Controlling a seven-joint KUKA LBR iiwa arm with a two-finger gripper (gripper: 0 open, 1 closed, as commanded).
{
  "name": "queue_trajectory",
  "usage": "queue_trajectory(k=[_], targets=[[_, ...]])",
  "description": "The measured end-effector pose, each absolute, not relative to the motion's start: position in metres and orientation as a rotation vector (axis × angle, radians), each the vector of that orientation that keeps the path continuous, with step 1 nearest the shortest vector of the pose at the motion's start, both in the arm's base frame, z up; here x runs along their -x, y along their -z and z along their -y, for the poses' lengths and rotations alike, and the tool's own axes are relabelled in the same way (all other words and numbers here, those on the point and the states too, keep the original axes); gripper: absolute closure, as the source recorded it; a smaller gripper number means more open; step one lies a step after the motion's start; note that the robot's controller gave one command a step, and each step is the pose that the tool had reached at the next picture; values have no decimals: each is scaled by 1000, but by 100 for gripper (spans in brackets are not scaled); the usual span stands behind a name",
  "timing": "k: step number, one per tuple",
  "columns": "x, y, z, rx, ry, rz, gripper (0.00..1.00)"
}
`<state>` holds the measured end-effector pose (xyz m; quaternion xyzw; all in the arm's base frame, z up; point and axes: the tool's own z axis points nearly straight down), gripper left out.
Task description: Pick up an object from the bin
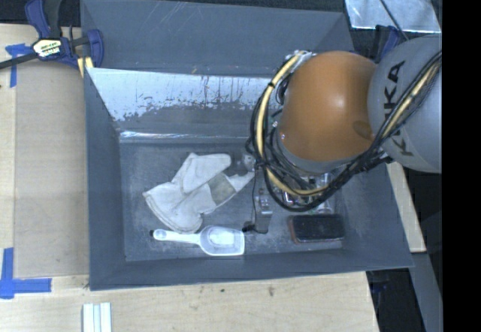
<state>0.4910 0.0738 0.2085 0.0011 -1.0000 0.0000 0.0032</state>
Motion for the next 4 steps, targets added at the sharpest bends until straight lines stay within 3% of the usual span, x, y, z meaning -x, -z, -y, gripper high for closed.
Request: queue_trajectory(k=[1,2,3,4], targets=[[-493,-213,-73,1,1,3144,0],[-522,-167,-86,-222,0,3139,0],[-596,-147,-133,-635,0,3082,0],[-596,-132,-128,-962,0,2994,0]])
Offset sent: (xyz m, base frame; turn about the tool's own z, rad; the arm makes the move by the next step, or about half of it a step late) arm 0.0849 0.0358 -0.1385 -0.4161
